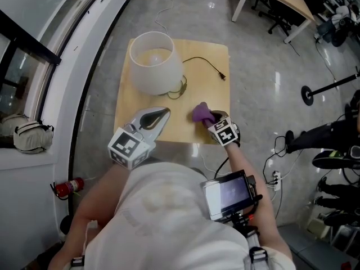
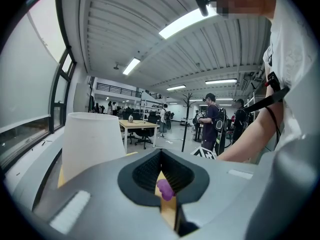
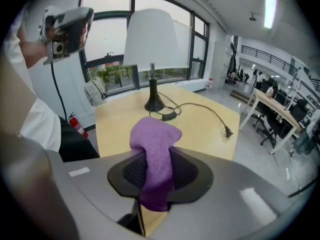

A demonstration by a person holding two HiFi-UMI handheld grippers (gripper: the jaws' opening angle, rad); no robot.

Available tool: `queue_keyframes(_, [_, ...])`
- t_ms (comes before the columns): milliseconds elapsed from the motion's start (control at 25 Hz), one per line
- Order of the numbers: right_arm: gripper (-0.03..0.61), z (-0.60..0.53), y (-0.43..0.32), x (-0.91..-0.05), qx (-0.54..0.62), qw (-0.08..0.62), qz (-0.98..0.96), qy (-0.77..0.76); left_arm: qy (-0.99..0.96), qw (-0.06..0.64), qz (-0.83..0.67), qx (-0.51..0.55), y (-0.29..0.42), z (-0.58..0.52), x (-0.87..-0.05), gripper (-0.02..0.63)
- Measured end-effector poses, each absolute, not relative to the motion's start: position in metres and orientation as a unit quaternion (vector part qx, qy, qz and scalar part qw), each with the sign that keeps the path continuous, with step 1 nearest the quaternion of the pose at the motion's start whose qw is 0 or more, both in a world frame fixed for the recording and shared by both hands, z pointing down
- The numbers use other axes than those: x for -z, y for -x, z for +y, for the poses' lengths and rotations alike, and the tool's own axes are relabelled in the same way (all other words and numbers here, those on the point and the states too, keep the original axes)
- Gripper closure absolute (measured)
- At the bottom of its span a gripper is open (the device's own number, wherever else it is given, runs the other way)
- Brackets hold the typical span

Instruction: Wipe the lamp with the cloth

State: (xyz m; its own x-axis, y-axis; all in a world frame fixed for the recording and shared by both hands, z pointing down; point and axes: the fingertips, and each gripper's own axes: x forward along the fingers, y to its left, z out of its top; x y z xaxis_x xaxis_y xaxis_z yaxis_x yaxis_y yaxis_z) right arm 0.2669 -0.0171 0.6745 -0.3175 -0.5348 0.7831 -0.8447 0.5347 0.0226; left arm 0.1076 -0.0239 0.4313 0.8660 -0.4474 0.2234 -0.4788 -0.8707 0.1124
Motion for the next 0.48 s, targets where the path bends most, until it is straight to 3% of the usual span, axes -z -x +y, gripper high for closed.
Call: queue_keyframes(480, [0.471, -0.026, -0.255, -0.448, -0.076, 0.119, -0.864, -0.483, -0.963, 0.068, -0.252, -0.064, -0.110, -0.032, -0.411, 0.612])
